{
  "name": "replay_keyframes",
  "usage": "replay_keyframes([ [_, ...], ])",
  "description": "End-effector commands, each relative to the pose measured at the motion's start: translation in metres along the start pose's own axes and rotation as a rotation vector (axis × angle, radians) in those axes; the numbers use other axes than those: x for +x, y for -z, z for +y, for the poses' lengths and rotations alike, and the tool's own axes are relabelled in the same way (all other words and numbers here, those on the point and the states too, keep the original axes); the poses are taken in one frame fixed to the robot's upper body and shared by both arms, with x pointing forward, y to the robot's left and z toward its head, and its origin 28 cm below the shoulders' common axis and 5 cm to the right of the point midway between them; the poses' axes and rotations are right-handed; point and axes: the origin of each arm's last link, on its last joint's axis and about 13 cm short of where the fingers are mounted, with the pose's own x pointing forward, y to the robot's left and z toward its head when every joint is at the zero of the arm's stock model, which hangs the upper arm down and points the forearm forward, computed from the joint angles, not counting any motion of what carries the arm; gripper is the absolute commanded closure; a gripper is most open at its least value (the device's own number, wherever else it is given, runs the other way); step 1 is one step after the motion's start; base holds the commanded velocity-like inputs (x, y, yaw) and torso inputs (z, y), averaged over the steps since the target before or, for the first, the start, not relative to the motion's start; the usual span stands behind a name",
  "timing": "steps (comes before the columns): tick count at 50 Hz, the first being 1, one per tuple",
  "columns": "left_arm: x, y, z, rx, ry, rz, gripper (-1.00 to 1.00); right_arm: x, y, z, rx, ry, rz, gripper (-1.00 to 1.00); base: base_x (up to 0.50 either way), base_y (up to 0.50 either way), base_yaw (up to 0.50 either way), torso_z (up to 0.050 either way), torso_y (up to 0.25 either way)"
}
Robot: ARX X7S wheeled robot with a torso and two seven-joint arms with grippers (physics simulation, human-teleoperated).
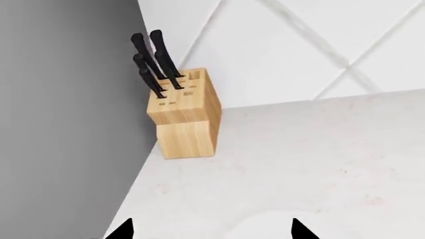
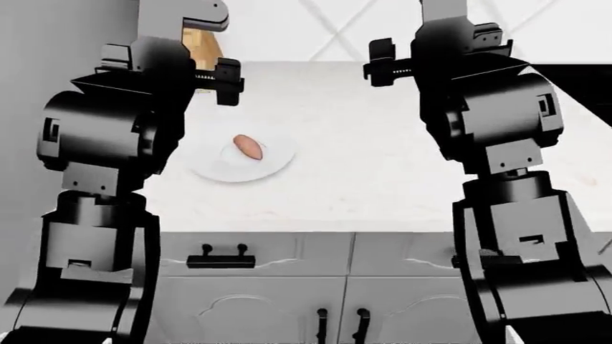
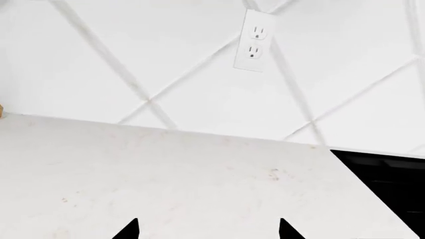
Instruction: Place the sweet potato on the top rack of the oven.
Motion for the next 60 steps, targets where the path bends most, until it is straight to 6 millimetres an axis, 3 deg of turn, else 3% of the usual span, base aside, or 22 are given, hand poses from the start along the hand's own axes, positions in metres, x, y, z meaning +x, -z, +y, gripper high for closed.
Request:
replay_keyframes([
  [1, 0.000, -0.001, 0.000, 0.010, -0.005, -0.004, -1.00, 0.003, 0.002, 0.001, -0.011, -0.005, 0.008, -1.00, -0.09, 0.47, 0.00, 0.000, 0.000],
  [15, 0.001, -0.002, -0.003, 0.019, -0.001, -0.007, -1.00, 0.004, 0.008, 0.002, -0.008, -0.019, 0.017, -1.00, -0.09, 0.44, 0.00, 0.000, 0.000],
  [25, 0.002, -0.002, -0.006, 0.030, 0.004, -0.005, -1.00, 0.003, 0.011, 0.006, -0.034, -0.074, -0.003, -1.00, 0.01, 0.00, 0.00, 0.000, 0.000],
  [60, 0.001, -0.002, -0.006, 0.022, 0.000, -0.008, -1.00, 0.001, 0.019, 0.006, -0.046, -0.103, 0.026, -1.00, 0.36, 0.00, 0.00, 0.000, 0.000],
])
